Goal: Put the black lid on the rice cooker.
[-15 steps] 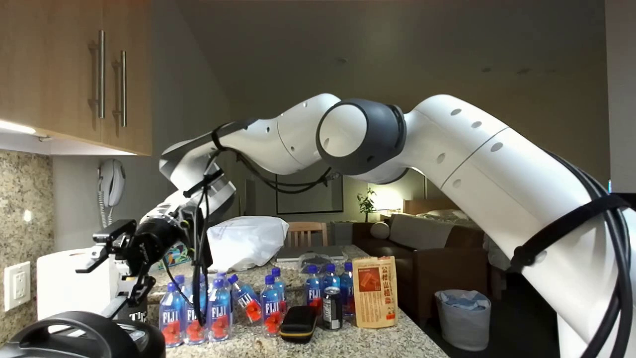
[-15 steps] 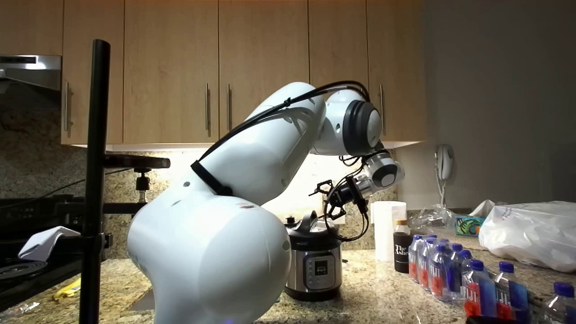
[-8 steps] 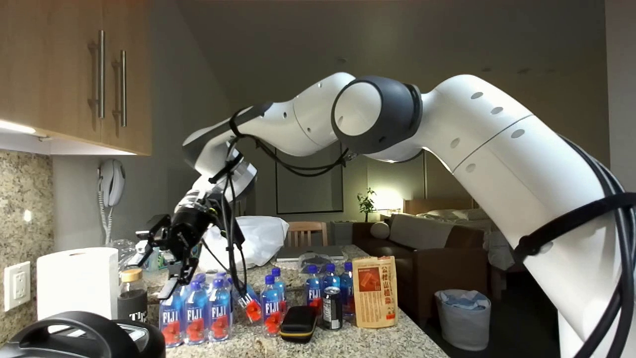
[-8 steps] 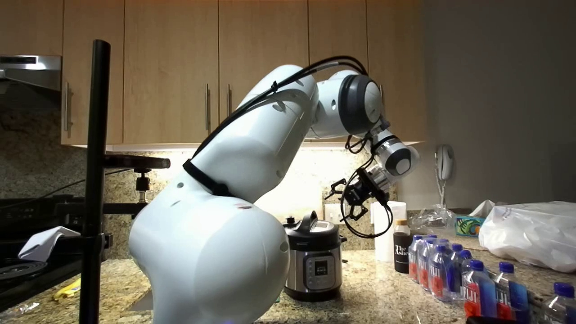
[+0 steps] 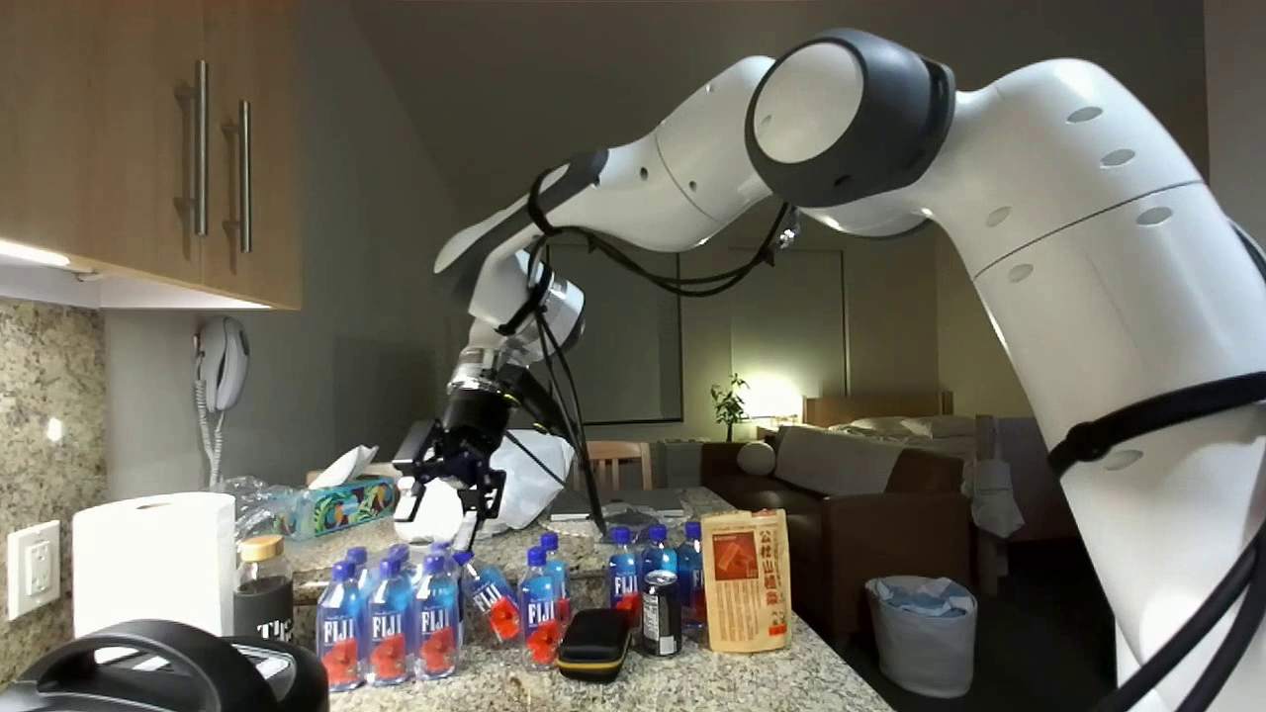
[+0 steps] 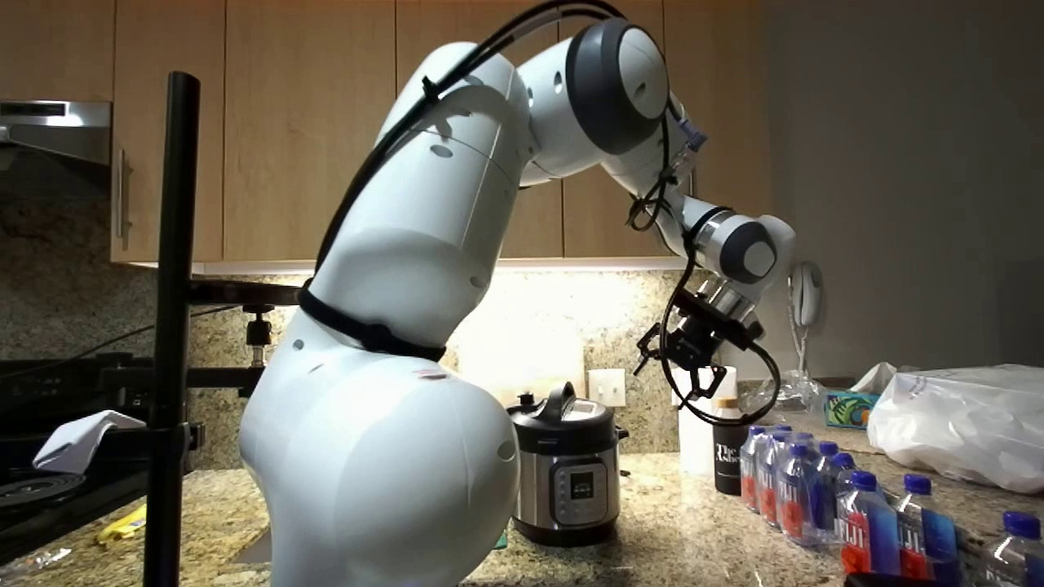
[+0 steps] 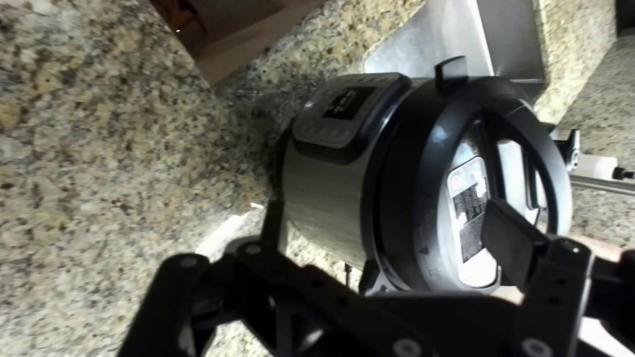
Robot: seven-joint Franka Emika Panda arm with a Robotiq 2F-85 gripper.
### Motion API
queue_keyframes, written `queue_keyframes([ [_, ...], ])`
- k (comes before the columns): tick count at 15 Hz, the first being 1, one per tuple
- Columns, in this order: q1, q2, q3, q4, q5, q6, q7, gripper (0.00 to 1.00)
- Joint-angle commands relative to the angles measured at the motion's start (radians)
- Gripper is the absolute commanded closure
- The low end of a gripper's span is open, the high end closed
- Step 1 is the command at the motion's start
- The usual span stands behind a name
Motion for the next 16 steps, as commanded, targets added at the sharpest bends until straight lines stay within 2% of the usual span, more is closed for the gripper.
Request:
queue_keyframes([
  [1, -0.019, -0.173, -0.002, -0.232, -0.075, 0.192, 0.058, 0.00],
  [5, -0.038, -0.276, -0.028, -0.405, -0.155, 0.385, 0.133, 0.00],
  [9, -0.074, -0.348, -0.072, -0.526, -0.253, 0.498, 0.253, 0.00],
  [14, -0.121, -0.392, -0.117, -0.600, -0.444, 0.559, 0.479, 0.00],
  [16, -0.134, -0.393, -0.124, -0.608, -0.541, 0.535, 0.597, 0.00],
])
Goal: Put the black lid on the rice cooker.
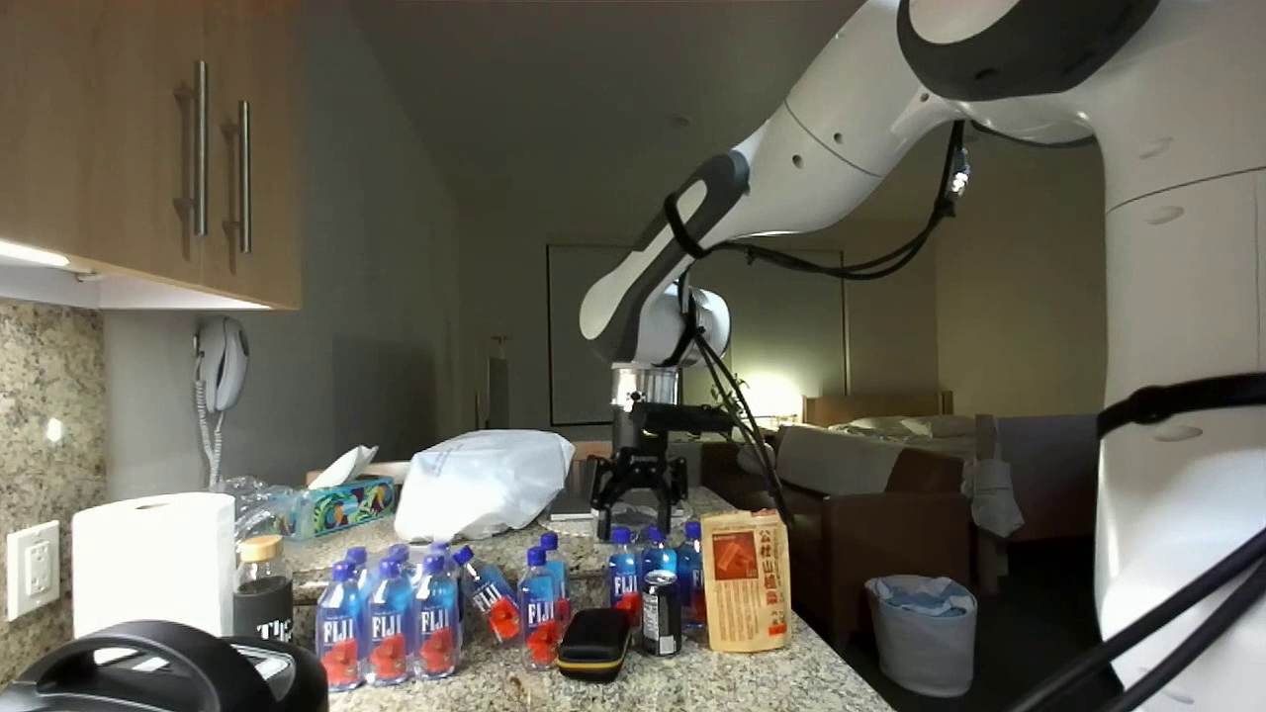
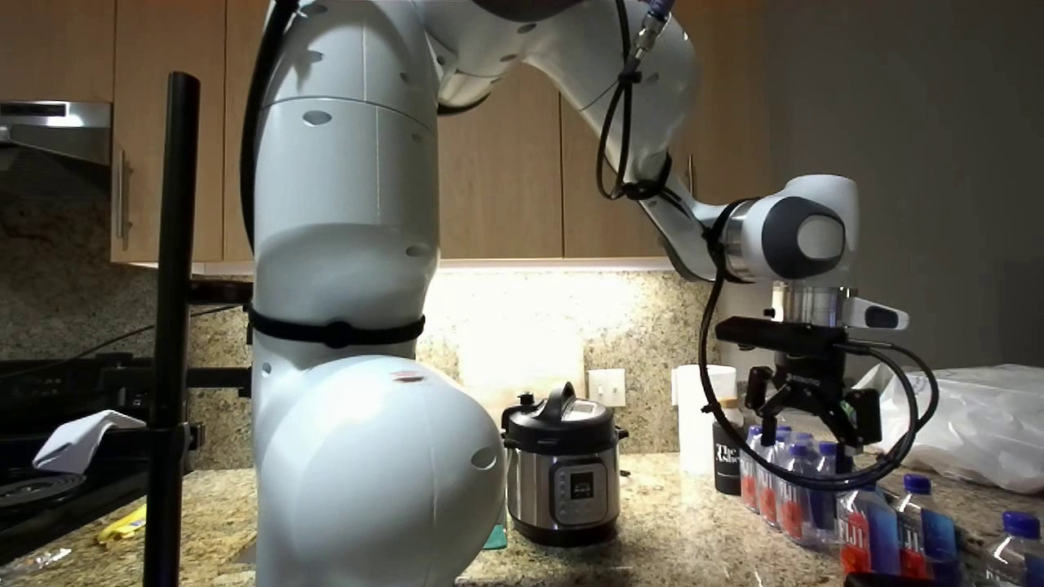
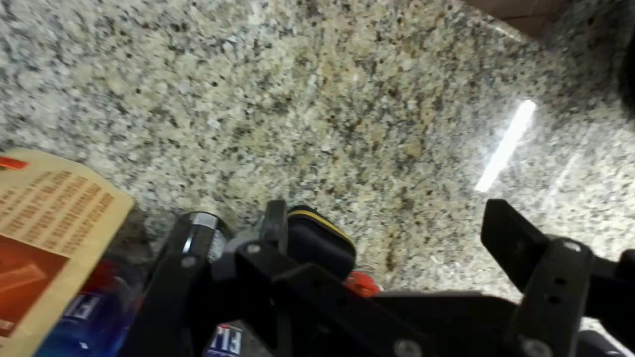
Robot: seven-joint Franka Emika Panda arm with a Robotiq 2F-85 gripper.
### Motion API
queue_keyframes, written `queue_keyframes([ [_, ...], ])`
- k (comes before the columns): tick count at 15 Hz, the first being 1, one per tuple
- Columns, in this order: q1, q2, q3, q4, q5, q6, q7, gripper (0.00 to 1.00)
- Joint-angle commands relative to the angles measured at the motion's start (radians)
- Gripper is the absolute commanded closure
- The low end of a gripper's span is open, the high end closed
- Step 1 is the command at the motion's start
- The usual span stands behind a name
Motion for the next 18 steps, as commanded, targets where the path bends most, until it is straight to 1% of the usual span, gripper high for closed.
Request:
queue_keyframes([
  [1, -0.023, -0.035, 0.001, -0.051, -0.166, -0.003, 0.221, 0.00],
  [2, -0.026, -0.023, 0.001, -0.044, -0.211, -0.031, 0.278, 0.00],
  [3, -0.021, -0.007, 0.000, -0.020, -0.140, -0.012, 0.175, 0.00],
  [4, -0.023, -0.007, 0.000, -0.025, -0.169, -0.018, 0.214, 0.00],
  [6, -0.024, -0.007, 0.000, -0.029, -0.182, -0.020, 0.238, 0.00],
  [18, -0.024, -0.007, 0.000, -0.029, -0.182, -0.020, 0.242, 0.00],
])
